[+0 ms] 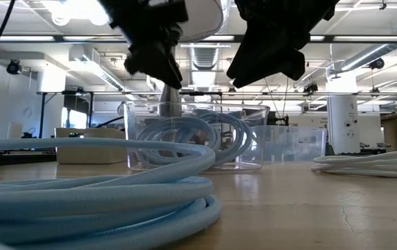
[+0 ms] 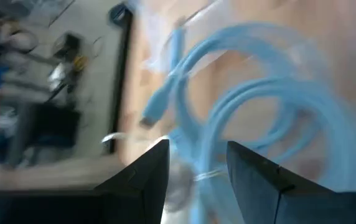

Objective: Pick & Place USB Port
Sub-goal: Put the blue hdmi cable into the left transparent bin

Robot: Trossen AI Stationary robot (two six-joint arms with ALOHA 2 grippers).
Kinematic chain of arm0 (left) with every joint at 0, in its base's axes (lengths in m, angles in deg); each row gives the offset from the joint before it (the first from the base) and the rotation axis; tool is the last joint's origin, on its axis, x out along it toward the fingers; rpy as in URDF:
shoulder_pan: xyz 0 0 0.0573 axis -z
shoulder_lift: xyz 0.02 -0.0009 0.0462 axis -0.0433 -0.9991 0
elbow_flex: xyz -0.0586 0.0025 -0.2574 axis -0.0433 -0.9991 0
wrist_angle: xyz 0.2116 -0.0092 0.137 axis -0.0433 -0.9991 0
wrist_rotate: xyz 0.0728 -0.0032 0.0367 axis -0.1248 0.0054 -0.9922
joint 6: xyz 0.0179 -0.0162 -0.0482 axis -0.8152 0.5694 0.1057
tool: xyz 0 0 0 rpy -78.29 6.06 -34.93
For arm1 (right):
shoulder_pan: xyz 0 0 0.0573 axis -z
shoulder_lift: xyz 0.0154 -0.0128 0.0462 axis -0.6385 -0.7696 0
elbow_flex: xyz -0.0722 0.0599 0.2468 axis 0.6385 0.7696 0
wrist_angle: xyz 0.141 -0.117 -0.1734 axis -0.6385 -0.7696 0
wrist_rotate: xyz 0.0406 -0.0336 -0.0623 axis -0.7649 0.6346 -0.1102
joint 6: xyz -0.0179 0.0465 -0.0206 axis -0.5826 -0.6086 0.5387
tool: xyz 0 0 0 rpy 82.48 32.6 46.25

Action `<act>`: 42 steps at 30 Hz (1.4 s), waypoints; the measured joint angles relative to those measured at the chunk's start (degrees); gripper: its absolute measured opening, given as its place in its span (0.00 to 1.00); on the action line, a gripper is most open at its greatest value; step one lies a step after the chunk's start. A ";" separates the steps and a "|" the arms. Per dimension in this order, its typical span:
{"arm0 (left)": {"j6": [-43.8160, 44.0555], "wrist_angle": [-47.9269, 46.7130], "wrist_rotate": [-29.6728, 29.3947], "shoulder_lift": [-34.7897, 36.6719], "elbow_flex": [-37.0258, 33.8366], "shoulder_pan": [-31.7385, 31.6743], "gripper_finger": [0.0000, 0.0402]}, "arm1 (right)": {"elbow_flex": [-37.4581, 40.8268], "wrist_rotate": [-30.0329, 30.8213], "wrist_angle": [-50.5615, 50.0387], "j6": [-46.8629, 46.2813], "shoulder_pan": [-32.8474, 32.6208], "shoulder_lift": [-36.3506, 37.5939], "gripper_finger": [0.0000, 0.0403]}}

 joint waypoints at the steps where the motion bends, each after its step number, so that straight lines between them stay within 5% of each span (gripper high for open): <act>1: 0.65 -0.14 1.88 0.51 0.04 0.64 0.41 | 0.01 0.00 0.00 0.01 0.00 0.00 0.30; 13: 12.57 -0.92 36.51 4.39 -0.09 5.55 0.41 | 0.19 0.02 0.05 0.01 -0.09 0.00 0.28; 20: 18.65 1.81 37.37 2.97 -3.20 10.91 0.41 | 0.74 0.02 -0.08 0.05 -0.11 0.00 0.28; 29: 32.66 22.86 37.54 0.90 -13.85 14.68 0.41 | 1.20 0.07 -0.10 1.10 -0.11 0.00 0.29; 42: 36.28 38.06 36.43 -6.43 -23.19 14.66 0.41 | 1.20 0.09 0.16 7.69 1.47 0.00 0.31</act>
